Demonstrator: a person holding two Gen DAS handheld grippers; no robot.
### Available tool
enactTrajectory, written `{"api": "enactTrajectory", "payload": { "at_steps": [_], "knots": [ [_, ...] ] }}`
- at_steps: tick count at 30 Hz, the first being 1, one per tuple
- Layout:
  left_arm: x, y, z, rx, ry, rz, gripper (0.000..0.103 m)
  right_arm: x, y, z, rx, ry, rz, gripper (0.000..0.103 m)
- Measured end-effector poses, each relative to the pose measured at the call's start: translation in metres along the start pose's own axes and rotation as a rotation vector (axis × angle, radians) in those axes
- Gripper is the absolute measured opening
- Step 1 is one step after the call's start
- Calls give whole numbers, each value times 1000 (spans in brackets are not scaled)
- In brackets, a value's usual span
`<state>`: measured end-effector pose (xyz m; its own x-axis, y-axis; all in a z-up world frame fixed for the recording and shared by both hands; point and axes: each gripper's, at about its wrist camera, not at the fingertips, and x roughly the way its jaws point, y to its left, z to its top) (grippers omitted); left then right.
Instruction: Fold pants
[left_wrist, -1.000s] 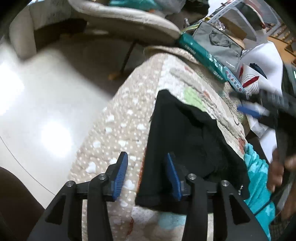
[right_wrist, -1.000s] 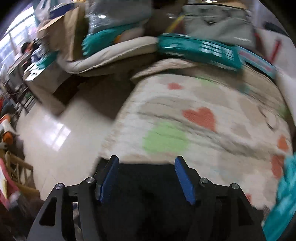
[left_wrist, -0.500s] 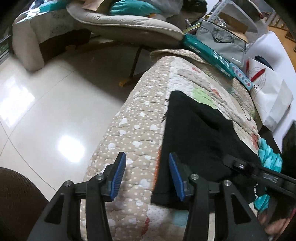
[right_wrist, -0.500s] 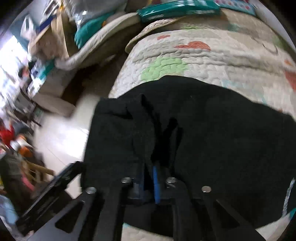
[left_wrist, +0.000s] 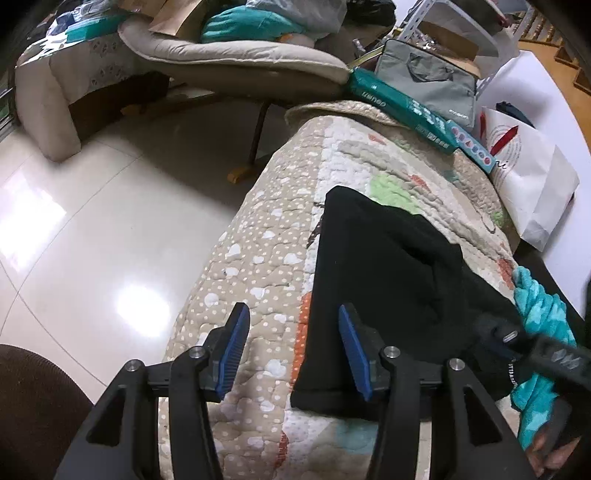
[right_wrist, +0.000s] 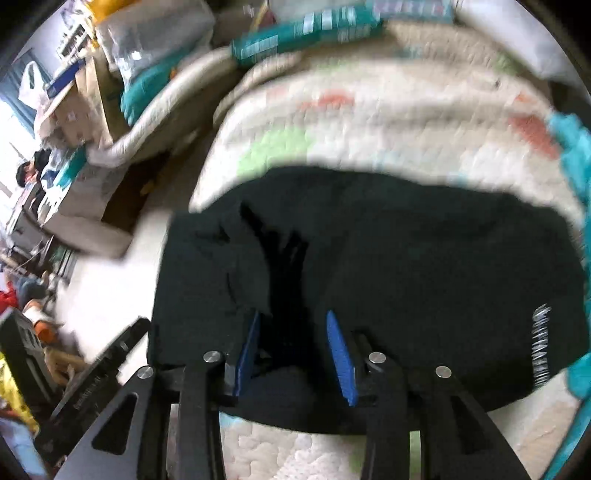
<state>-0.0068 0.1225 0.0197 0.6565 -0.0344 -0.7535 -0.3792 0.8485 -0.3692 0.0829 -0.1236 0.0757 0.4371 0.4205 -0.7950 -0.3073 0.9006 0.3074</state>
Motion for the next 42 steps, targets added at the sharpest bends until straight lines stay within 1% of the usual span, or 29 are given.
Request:
{"api": "enactTrajectory", "payload": {
  "at_steps": [2,3,5,7,9,10,12,15,16,17,19,20,21,22,23,24,25,26,27,29,31,33,36,39,42],
  "knots": [
    [2,1,0,-4,6,5,49,-5,10,3,-26,-38,45,42],
    [2,1,0,-3,6,11,49,-3,15,4,-36,-39,87,42],
    [1,2,0,-3,3,23,49,11,22,4,-34,-6,159,42],
    [0,3,0,-6,-4,37,53,27,22,1,-13,36,168,42],
    [0,5,0,-9,-8,51,54,51,12,-4,27,107,148,42],
    [0,6,1,-8,-7,54,54,57,5,-7,51,119,150,41],
    [0,6,1,1,-8,66,54,47,0,-8,80,89,172,41],
    [0,4,1,14,-8,67,54,17,-11,-9,76,40,141,45],
    [0,3,1,18,-7,63,54,2,-19,-12,75,11,127,47],
    [-1,2,1,23,-6,51,54,-10,-27,-14,81,-16,107,48],
    [-5,-4,3,35,2,26,54,-40,-51,-26,133,-89,45,60],
    [-7,-8,4,40,8,14,54,-55,-67,-35,185,-128,20,62],
    [-12,-17,9,50,20,-39,54,-65,-85,-42,244,-154,-1,63],
    [-15,-23,11,61,25,-70,54,-72,-102,-50,304,-169,-15,63],
    [-19,-36,16,89,31,-103,54,-78,-120,-59,376,-181,-18,63],
    [-23,-54,21,138,36,-129,54,-83,-135,-67,446,-193,-9,63],
    [-25,-69,24,183,41,-148,54,-84,-144,-74,499,-199,-1,63],
    [-25,-95,29,254,52,-178,55,-84,-154,-82,551,-206,6,63],
    [-24,-114,32,301,65,-195,56,-81,-157,-85,576,-206,12,63],
    [-16,-164,36,419,119,-241,59,-74,-161,-88,604,-192,26,63],
    [0,-203,33,504,186,-291,60,-69,-167,-92,617,-183,27,63],
    [19,-243,28,575,243,-329,60,-62,-171,-96,627,-181,33,63],
    [52,-297,18,669,313,-360,60,-54,-179,-95,657,-193,47,63],
    [93,-343,8,710,407,-379,60,-48,-185,-91,662,-223,30,63],
    [126,-373,-6,751,466,-380,60,-43,-195,-88,682,-237,15,63]
  ]
}}
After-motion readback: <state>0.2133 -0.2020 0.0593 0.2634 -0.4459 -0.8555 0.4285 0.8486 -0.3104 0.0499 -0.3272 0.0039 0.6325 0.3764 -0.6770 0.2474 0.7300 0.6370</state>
